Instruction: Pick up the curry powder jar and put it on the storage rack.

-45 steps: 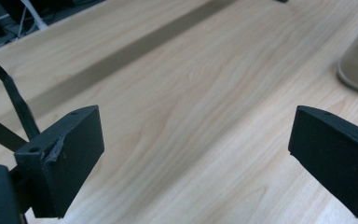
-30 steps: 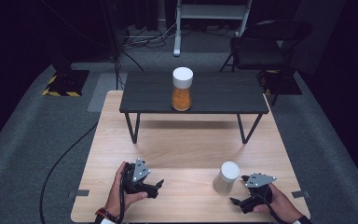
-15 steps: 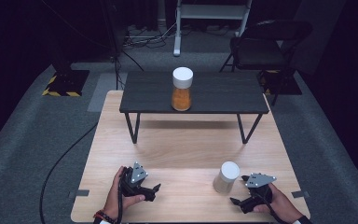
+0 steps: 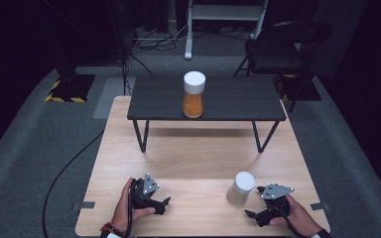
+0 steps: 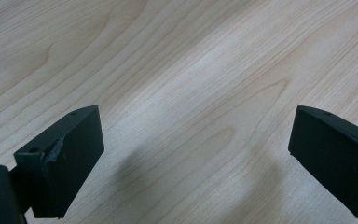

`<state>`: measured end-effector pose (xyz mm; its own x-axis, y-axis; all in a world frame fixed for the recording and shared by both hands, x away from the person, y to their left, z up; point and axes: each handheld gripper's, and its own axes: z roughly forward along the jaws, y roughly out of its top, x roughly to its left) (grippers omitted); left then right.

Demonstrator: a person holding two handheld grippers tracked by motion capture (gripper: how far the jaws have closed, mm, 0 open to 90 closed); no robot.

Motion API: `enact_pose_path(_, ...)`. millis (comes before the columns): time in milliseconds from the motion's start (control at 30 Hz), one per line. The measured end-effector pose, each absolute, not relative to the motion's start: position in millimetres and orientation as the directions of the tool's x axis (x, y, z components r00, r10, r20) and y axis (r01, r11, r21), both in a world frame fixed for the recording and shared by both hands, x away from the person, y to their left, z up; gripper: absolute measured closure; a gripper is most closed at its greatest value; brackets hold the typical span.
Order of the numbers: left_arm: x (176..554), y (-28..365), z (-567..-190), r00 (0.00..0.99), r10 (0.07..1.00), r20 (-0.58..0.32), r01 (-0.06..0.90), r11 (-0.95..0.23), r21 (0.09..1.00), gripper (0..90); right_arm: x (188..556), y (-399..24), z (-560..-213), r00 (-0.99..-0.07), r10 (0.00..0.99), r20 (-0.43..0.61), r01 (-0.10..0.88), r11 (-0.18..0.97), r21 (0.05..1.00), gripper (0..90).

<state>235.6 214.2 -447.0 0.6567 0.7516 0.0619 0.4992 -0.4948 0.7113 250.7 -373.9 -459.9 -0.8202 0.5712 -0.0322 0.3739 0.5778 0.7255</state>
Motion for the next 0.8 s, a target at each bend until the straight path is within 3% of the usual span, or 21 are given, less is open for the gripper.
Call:
enact_pose_path(533, 239.8, 210.2, -449.2, 0.653, 0.753, 0.076, 0.518, -0.518, 0.681, 2.8, 251.4, -374.2, -459.9, -0.822, 0.568, -0.032, 0.372, 0.579, 0.725, 0.0)
enact_pose_path(800, 241.8, 218.6, -454.5, 0.646, 0.763, 0.027, 0.537, -0.479, 0.695, 2.5, 252.1, -374.4, -459.8, -0.824, 0.566, -0.032, 0.370, 0.581, 0.725, 0.0)
